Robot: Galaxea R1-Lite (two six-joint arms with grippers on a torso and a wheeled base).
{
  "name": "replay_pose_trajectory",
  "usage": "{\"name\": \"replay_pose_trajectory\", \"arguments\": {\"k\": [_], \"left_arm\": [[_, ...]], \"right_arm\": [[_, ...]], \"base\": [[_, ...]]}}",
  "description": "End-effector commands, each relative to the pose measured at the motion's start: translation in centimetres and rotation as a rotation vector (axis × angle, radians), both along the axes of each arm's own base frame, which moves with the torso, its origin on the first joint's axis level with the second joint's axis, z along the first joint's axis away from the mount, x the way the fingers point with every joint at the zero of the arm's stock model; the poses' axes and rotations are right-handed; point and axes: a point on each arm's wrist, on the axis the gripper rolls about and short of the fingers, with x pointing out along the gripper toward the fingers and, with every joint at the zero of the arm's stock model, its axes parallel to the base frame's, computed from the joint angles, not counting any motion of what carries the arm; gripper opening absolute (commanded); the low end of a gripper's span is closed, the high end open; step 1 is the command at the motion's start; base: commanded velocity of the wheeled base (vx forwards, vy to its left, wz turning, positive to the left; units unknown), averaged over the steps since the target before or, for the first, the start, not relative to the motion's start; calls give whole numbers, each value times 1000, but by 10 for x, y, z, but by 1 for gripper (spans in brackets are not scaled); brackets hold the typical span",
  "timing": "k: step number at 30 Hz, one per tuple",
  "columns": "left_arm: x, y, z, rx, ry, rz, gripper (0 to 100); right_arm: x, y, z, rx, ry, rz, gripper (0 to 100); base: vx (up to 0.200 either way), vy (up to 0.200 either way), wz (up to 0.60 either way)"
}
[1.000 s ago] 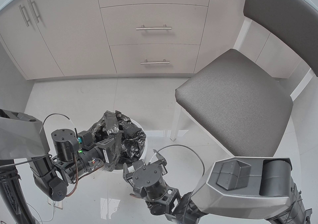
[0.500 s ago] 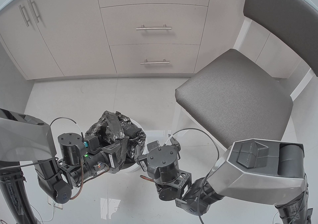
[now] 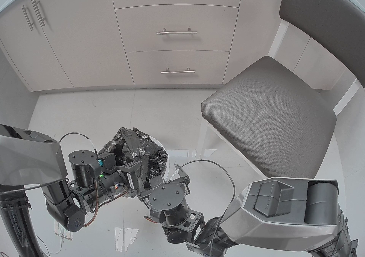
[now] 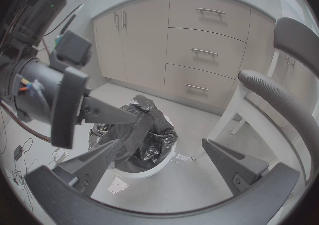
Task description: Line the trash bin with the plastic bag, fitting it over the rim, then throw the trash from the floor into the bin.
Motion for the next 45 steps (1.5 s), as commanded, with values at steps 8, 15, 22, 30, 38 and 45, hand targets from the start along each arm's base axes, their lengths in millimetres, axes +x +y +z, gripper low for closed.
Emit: {"name": "replay_pose_trajectory", "arguments": {"k": [8, 15, 22, 30, 38, 45], "left_arm": [[16, -9, 5, -42, -46, -2, 0], [17, -10, 7, -63, -46, -1, 0], [17, -10, 7, -64, -49, -1, 0], [18, -9, 8, -65, -48, 4, 0], [18, -9, 7, -63, -48, 5, 0], [19, -7, 7, -64, -46, 10, 0]], "right_arm": [[0, 19, -10, 24, -13, 22, 100], [-2, 29, -19, 30, -16, 36, 100], [0, 38, -29, 40, -19, 40, 100], [1, 44, -36, 45, -20, 43, 100], [8, 39, -30, 64, -24, 24, 100], [10, 39, -30, 73, -24, 21, 100]], "base": [[0, 0, 0], [0, 0, 0], [0, 0, 0], [0, 0, 0], [0, 0, 0], [0, 0, 0]]}}
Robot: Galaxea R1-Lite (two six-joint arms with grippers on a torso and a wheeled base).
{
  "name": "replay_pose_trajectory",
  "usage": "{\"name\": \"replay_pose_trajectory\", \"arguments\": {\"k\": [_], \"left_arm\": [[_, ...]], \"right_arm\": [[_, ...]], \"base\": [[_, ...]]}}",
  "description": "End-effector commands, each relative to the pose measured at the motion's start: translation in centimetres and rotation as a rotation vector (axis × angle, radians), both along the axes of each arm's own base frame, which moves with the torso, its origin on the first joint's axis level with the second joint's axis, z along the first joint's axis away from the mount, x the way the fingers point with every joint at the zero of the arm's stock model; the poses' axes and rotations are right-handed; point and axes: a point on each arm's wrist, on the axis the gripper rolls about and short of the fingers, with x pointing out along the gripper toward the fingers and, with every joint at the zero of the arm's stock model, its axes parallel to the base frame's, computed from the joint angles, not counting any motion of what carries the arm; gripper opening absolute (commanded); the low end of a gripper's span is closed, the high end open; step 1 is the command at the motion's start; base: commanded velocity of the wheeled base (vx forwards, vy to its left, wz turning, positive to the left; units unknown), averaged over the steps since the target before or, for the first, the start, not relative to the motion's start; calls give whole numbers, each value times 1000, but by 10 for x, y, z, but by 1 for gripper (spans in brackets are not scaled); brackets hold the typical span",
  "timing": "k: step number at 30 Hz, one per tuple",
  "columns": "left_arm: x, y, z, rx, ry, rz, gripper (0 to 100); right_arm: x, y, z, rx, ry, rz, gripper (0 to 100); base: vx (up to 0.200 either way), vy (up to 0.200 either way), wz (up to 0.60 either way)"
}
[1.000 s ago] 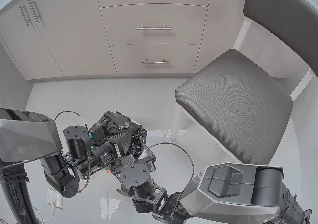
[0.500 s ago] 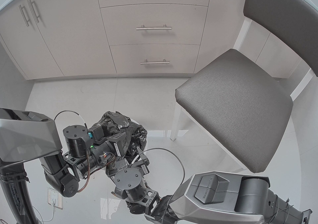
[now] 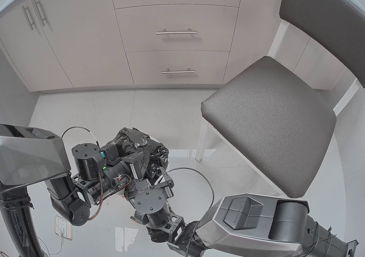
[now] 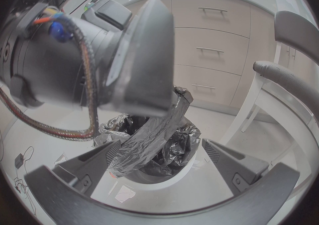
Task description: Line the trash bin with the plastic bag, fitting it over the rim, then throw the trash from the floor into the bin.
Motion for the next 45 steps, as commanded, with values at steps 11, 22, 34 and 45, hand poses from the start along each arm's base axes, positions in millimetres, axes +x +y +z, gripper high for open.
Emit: {"name": "replay_pose_trajectory", "arguments": {"k": [11, 22, 34, 45], "left_arm": [[-1, 0, 0, 0, 1, 0, 0], [-1, 1, 0, 1, 3, 2, 0], [1, 3, 0, 1, -1, 9, 0], [1, 3, 1, 1, -2, 9, 0]], "right_arm": [[2, 16, 3, 28, -22, 12, 100], [34, 8, -2, 40, -30, -59, 100], [39, 5, -3, 40, -31, -70, 100], [45, 3, -3, 47, -35, -82, 100]], "base": [[0, 0, 0], [0, 0, 0], [0, 0, 0], [0, 0, 0]]}}
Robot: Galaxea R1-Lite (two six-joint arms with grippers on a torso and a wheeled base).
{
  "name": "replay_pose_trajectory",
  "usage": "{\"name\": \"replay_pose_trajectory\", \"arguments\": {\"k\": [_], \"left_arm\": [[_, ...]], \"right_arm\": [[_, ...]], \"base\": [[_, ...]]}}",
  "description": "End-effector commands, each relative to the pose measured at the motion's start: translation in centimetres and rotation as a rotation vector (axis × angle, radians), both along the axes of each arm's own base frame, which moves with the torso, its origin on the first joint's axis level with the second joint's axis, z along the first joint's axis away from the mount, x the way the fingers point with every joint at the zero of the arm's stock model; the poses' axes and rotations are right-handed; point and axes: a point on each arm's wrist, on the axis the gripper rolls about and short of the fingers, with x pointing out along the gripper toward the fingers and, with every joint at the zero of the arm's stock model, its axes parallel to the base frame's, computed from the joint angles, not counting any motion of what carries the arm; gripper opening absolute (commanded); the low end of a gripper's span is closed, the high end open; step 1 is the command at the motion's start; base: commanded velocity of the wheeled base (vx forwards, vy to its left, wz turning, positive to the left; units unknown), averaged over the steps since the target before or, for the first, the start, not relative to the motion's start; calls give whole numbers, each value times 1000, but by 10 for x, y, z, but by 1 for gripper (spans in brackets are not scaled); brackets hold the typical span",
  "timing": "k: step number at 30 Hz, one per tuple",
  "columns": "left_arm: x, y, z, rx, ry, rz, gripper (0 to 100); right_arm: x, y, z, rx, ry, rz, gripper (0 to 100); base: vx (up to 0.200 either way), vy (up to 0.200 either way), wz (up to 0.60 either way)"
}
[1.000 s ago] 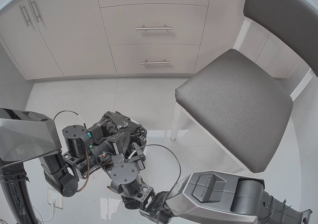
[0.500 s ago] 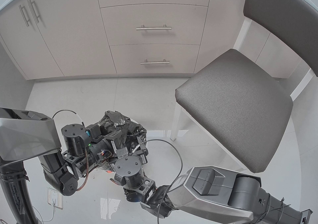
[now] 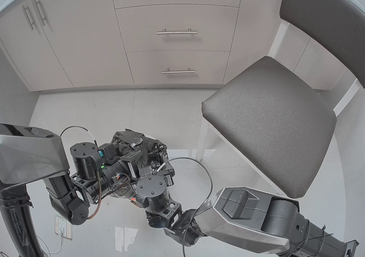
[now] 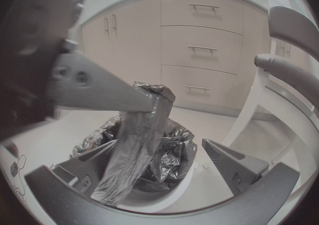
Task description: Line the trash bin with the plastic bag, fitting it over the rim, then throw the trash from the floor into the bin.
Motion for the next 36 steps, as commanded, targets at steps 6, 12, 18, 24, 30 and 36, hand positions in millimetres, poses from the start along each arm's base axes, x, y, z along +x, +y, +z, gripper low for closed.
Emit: {"name": "replay_pose_trajectory", "arguments": {"k": [6, 12, 18, 24, 30, 36], "left_arm": [[-1, -1, 0, 1, 1, -2, 0], [1, 2, 0, -1, 0, 9, 0], [3, 4, 1, -3, -4, 17, 0], [6, 7, 1, -5, -8, 28, 0], [7, 10, 0, -2, -5, 35, 0], [12, 13, -4, -1, -2, 49, 0]], "right_arm": [[5, -3, -1, 1, -1, -13, 100], [10, -7, -1, 2, -1, -27, 100], [19, -14, -1, 0, -1, -62, 100], [26, -19, 0, 1, -4, -102, 100], [35, -27, 0, 1, -4, -151, 100], [46, -36, 5, 1, -11, -181, 100]], "base": [[0, 0, 0], [0, 0, 0], [0, 0, 0], [0, 0, 0], [0, 0, 0], [0, 0, 0]]}}
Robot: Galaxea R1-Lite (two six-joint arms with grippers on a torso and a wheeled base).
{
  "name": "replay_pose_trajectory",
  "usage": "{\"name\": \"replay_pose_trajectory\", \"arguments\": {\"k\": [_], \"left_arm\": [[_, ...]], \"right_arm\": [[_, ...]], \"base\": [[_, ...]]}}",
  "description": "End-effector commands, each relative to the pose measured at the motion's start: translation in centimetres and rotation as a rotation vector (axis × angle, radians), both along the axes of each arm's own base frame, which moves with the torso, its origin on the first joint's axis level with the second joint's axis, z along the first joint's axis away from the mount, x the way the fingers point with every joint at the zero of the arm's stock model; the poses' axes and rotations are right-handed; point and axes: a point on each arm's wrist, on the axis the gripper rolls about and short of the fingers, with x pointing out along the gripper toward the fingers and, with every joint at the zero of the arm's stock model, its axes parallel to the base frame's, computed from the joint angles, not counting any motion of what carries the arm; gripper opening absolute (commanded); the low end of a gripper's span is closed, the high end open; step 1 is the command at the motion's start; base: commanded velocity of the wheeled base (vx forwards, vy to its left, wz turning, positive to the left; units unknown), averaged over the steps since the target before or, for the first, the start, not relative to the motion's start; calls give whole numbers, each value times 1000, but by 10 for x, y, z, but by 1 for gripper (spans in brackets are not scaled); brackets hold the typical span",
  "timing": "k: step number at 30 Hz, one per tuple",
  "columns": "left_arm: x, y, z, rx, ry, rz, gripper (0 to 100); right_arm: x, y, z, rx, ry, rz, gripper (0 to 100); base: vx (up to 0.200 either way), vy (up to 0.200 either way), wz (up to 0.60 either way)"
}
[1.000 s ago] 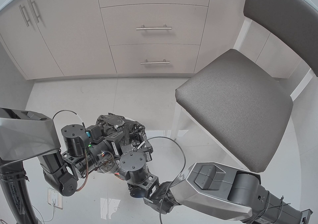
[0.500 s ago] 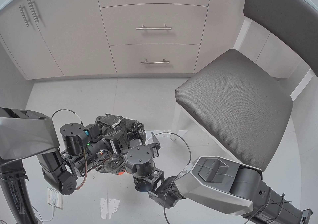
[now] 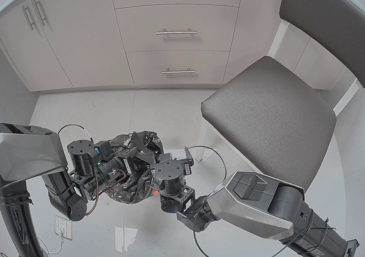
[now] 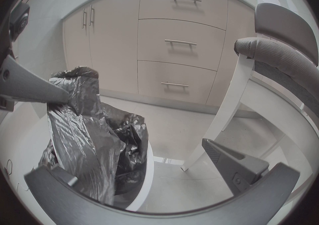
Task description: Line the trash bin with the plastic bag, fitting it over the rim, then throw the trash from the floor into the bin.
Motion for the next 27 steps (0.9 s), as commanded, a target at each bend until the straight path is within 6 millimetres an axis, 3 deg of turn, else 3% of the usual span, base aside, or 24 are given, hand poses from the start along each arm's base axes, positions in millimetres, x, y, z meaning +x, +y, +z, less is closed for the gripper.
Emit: {"name": "replay_pose_trajectory", "arguments": {"k": [1, 11, 27], "left_arm": [[2, 1, -4, 2, 7, 6, 0], [8, 6, -7, 3, 8, 26, 0], [15, 12, -8, 0, 5, 49, 0]], "right_arm": [[5, -4, 4, 2, -5, -14, 100], [25, -19, 5, -2, -13, -60, 100], [37, -17, 8, -8, -45, -67, 100]], "base": [[0, 0, 0], [0, 0, 0], [0, 0, 0]]}}
